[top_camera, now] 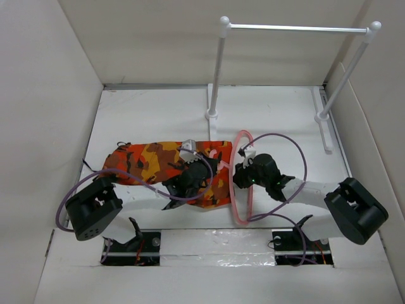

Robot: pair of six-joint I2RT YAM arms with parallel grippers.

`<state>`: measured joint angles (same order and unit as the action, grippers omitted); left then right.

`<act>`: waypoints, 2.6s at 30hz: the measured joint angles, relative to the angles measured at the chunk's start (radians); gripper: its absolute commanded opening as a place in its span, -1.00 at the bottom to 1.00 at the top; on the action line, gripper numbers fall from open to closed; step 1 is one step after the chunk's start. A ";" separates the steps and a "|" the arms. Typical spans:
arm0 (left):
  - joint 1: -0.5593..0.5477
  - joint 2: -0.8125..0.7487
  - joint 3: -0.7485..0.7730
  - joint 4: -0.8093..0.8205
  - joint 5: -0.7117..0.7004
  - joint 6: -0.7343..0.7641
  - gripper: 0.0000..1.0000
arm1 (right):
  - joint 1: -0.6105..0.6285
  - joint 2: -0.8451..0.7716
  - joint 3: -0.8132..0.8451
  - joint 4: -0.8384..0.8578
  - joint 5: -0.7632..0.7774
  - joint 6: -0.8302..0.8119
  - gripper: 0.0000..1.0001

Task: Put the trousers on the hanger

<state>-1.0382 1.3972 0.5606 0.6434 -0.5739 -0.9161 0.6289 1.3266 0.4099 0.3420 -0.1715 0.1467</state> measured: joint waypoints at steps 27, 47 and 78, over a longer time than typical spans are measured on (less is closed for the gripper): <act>-0.001 -0.064 -0.046 0.003 -0.036 0.017 -1.00 | 0.031 -0.162 -0.050 0.070 0.057 0.100 -0.83; -0.001 -0.112 -0.077 -0.008 -0.037 0.029 -1.00 | 0.045 0.141 -0.112 0.385 -0.002 0.213 0.02; -0.002 -0.150 -0.100 -0.016 -0.035 0.048 -1.00 | 0.029 0.286 -0.105 0.575 -0.014 0.305 -1.00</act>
<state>-1.0397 1.2469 0.4603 0.6270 -0.6086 -0.8684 0.6582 1.6123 0.3050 0.9173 -0.1852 0.4515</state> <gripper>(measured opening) 0.061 0.059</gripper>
